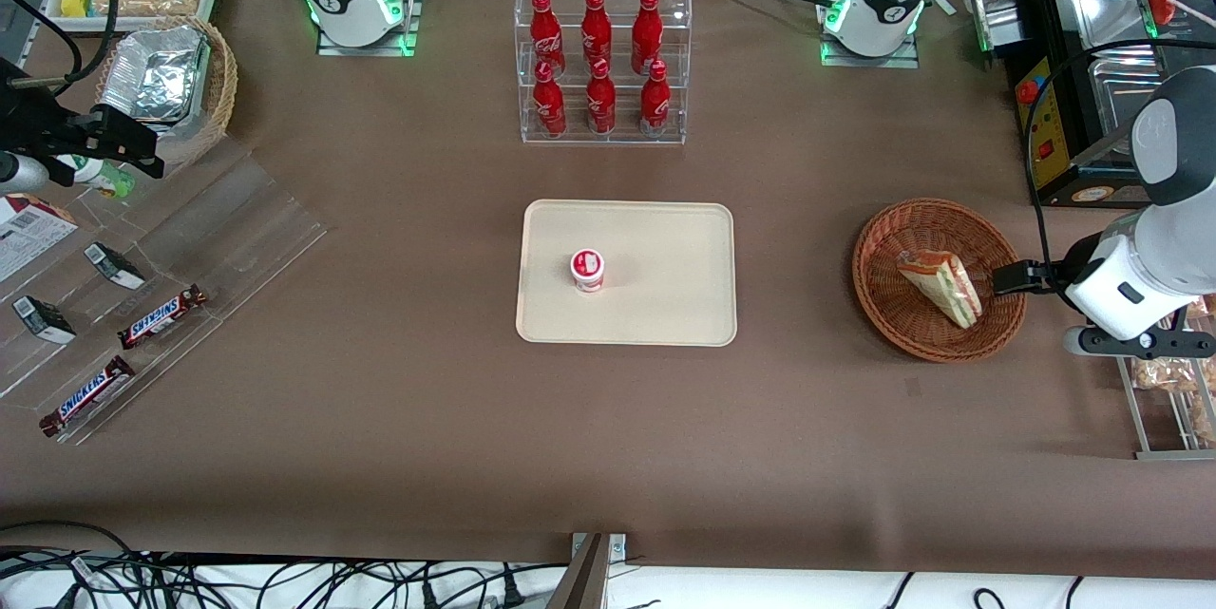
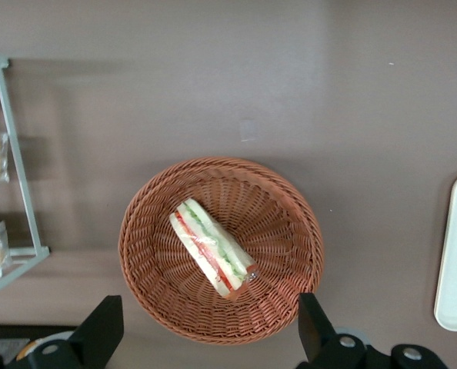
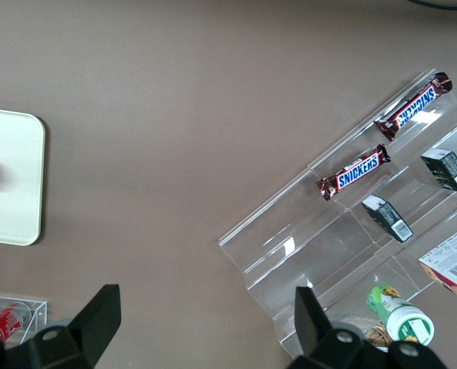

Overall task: Place sandwich from basket to tray
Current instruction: 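Move the left gripper over the wrapped sandwich in the wicker basket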

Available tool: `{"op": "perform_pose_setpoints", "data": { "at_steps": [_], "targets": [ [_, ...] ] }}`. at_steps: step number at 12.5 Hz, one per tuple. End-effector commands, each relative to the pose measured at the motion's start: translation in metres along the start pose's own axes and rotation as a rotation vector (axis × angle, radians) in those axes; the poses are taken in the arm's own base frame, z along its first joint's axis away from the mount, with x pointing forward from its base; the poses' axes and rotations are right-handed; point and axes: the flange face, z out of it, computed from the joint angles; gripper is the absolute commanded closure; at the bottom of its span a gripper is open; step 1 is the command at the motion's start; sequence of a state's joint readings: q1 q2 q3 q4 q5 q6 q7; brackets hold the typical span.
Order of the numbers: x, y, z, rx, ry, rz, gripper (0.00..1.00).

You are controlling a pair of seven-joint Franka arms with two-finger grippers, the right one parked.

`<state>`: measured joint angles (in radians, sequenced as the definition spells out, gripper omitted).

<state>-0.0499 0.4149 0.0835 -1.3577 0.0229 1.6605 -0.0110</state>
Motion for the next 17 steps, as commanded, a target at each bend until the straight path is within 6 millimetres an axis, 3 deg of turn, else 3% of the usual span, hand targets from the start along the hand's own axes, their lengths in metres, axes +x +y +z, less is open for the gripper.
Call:
{"op": "perform_pose_setpoints", "data": {
  "at_steps": [1, 3, 4, 7, 12, 17],
  "targets": [
    [0.005, -0.022, 0.024, 0.004, -0.037, -0.163, 0.0],
    [0.017, -0.017, 0.052, 0.014, -0.032, -0.372, 0.0],
    [0.019, -0.006, 0.071, 0.023, -0.024, -0.441, 0.0],
    [0.018, 0.027, 0.098, 0.024, 0.015, -0.569, 0.0],
    [-0.017, 0.031, 0.141, 0.143, 0.079, -0.516, 0.0],
    [-0.063, 0.032, 0.192, 0.108, 0.151, -0.491, 0.0]
  ]
}}
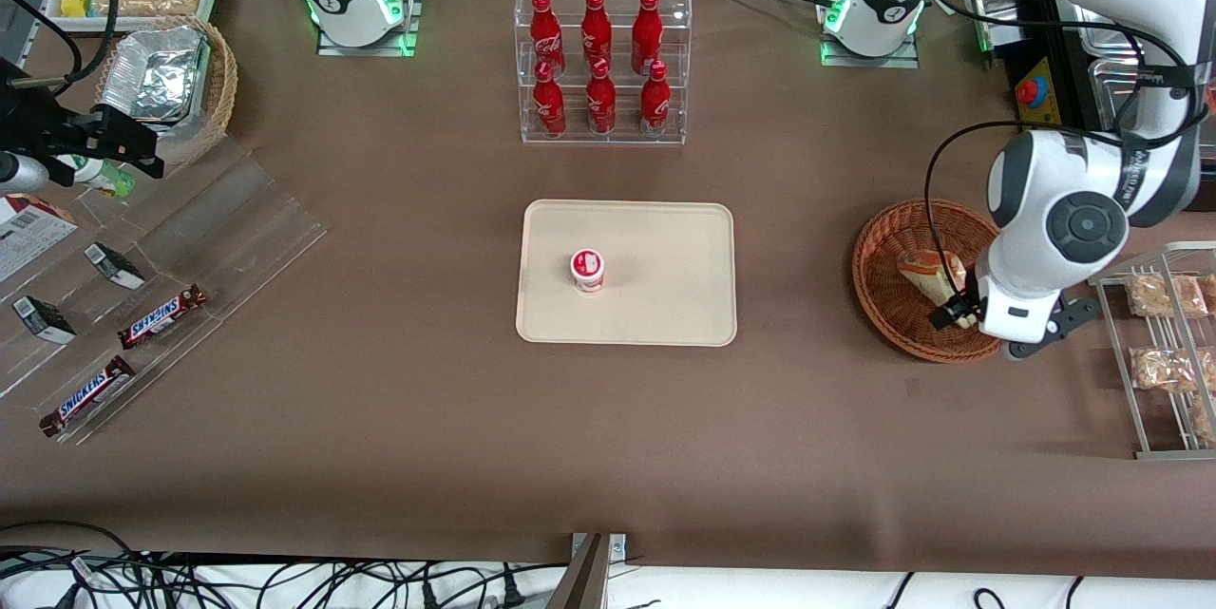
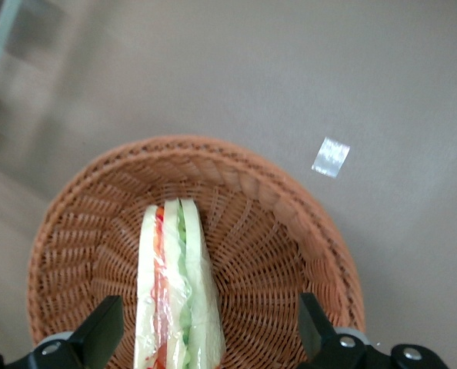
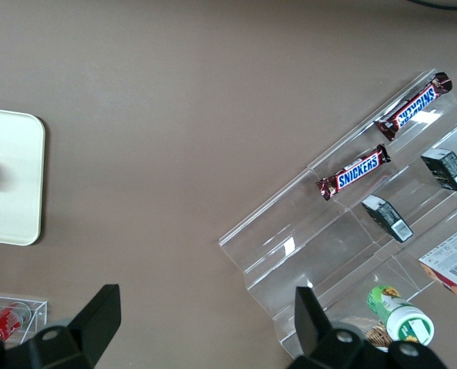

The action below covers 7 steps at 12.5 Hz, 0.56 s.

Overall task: Place sandwich from basket to tray
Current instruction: 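Lower the open left gripper around the sandwich in the basket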

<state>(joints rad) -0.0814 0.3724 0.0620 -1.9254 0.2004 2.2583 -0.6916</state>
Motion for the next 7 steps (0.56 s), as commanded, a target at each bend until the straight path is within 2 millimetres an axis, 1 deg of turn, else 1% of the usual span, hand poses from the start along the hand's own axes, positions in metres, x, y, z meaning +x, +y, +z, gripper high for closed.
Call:
{"op": "perform_pose_setpoints", "data": {
  "at_steps": [1, 3, 7],
  "targets": [
    [-0.036, -0.02, 0.013, 0.019, 0.05, 0.025, 0.0],
    [-0.044, -0.028, 0.019, 0.019, 0.078, 0.019, 0.0],
    [-0.047, -0.028, 0.023, 0.02, 0.075, -0.019, 0.0]
  ]
}}
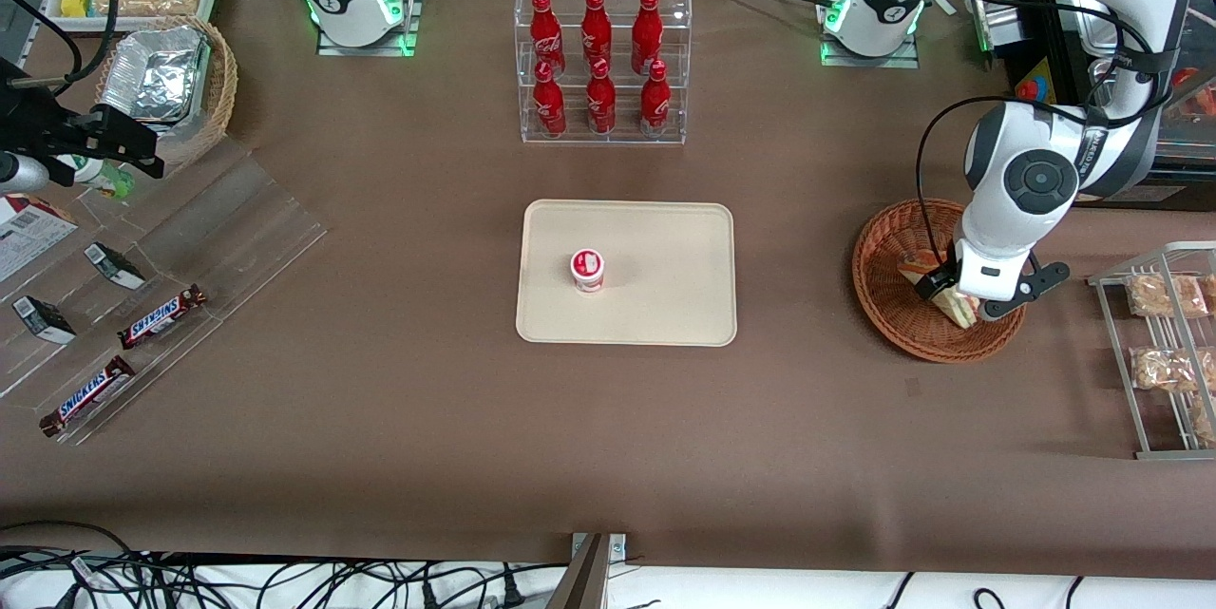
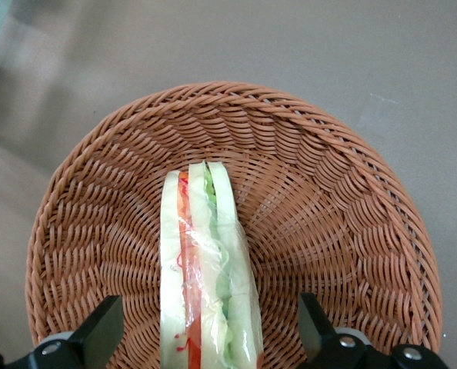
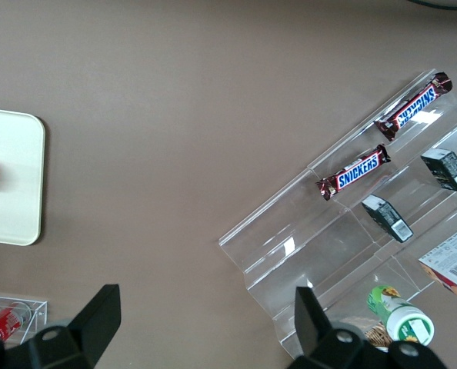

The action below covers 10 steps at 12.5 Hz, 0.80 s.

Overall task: Place sandwich from basket to tray
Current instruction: 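Lower the open left gripper around the sandwich in the basket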

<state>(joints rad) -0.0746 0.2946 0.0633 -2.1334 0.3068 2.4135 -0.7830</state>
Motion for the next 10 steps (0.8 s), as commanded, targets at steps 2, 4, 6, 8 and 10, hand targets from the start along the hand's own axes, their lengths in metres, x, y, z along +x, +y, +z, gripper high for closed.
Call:
{"op": "perform_pose_setpoints", "data": {
  "at_steps": [2, 4, 6, 8, 10],
  "targets": [
    [-0.007, -0.005, -0.004, 0.001, 0.023, -0.071, 0.0],
    [-0.01, -0.003, 0.001, 0.002, 0.056, -0.125, 0.0],
    [-0.013, 0.001, 0.007, 0.009, 0.059, -0.165, 0.0],
    [-0.014, 0.002, 0.007, 0.015, 0.07, -0.156, 0.0],
    [-0.017, 0.002, 0.009, 0.019, 0.066, -0.153, 0.0]
  ]
}}
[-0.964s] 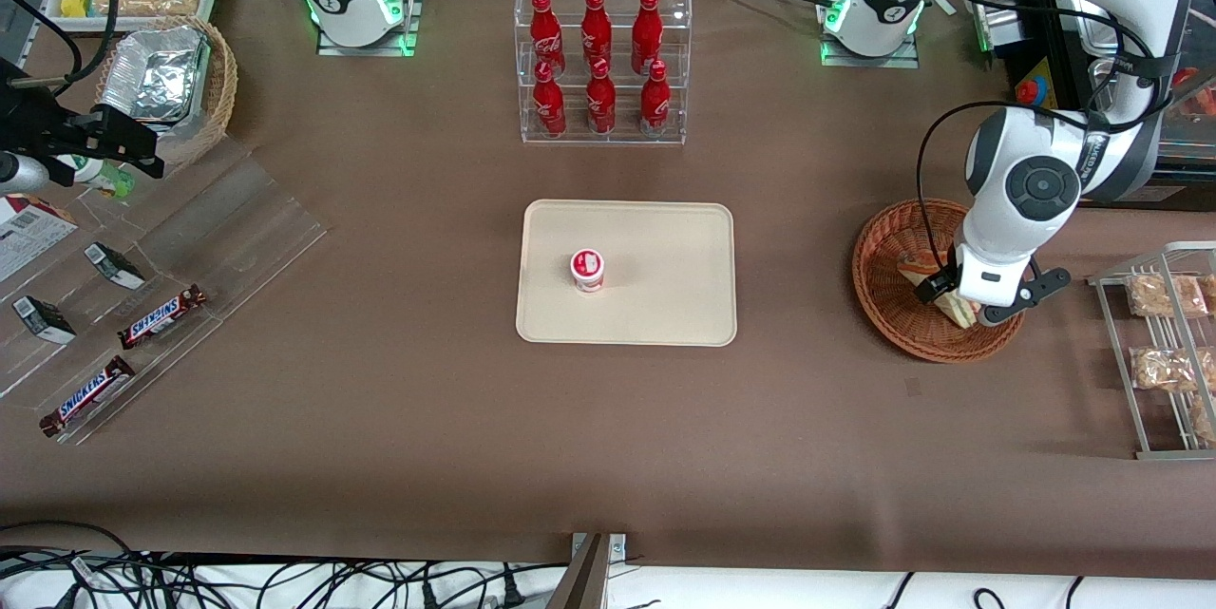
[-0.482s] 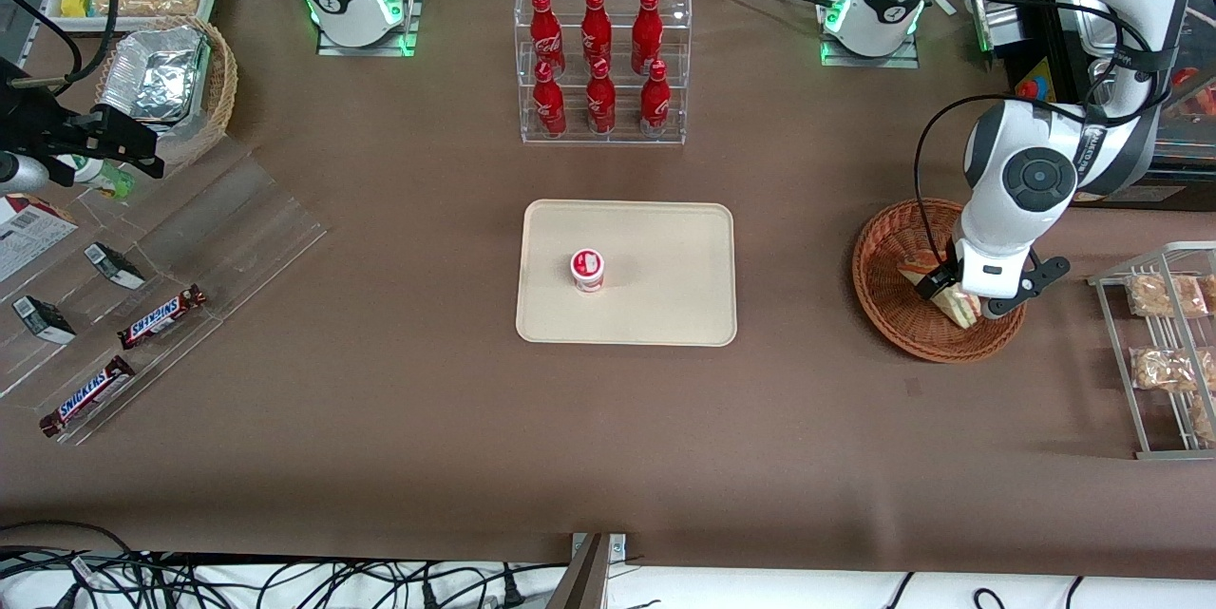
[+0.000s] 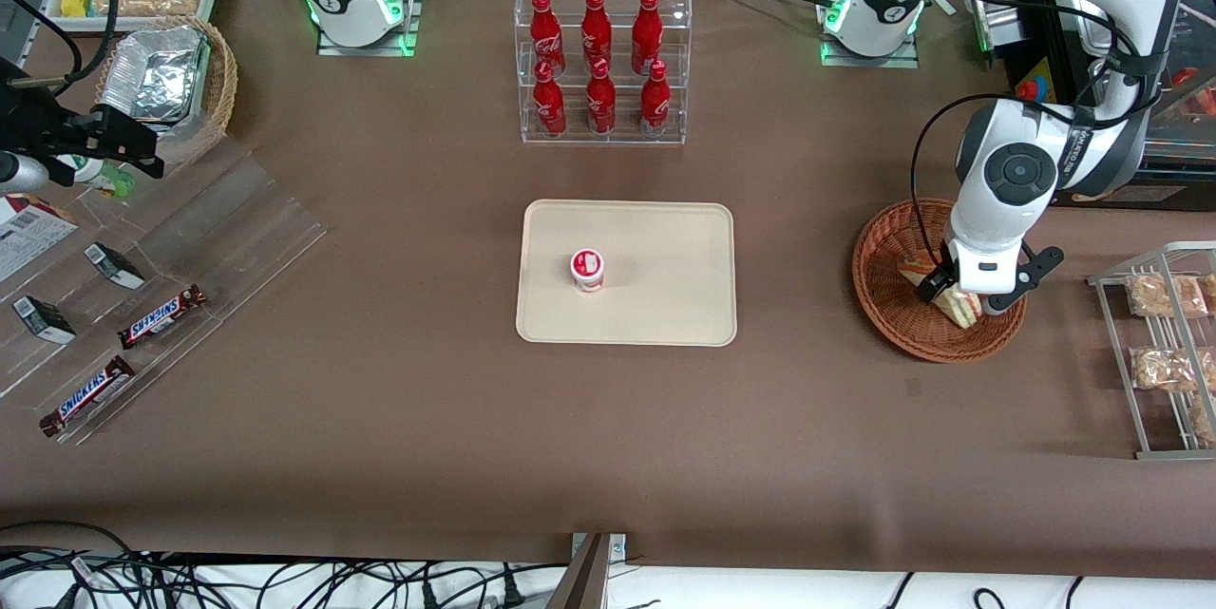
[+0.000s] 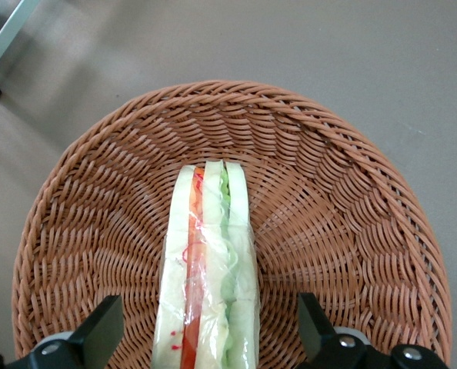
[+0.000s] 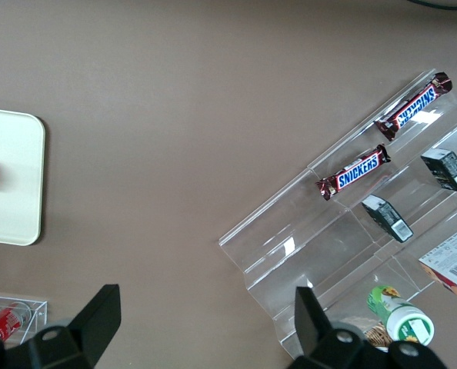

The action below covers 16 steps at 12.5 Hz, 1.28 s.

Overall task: Place sandwich from basket to tray
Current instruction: 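Lower the open left gripper around the sandwich in the basket, then close the left gripper on the sandwich and lift it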

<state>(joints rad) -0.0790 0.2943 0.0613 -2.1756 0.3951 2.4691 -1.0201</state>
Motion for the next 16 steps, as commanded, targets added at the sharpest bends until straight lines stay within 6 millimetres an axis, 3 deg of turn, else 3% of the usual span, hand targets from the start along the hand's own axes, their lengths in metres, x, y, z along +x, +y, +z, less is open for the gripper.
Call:
{"op": "perform_pose_setpoints", "data": {
  "at_steps": [1, 7, 8, 10, 14, 16],
  "targets": [
    [-0.006, -0.001, 0.0, 0.006, 0.017, 0.003, 0.0],
    [-0.016, -0.004, 0.008, 0.02, -0.001, 0.006, 0.0],
    [-0.016, -0.004, 0.008, 0.021, -0.001, 0.004, 0.25],
    [-0.016, -0.003, 0.007, 0.021, -0.001, 0.007, 0.54],
    [-0.01, 0.0, -0.004, 0.01, 0.015, 0.01, 0.63],
    [-0.004, 0.009, -0.023, 0.003, 0.031, 0.021, 0.64]
  ]
}}
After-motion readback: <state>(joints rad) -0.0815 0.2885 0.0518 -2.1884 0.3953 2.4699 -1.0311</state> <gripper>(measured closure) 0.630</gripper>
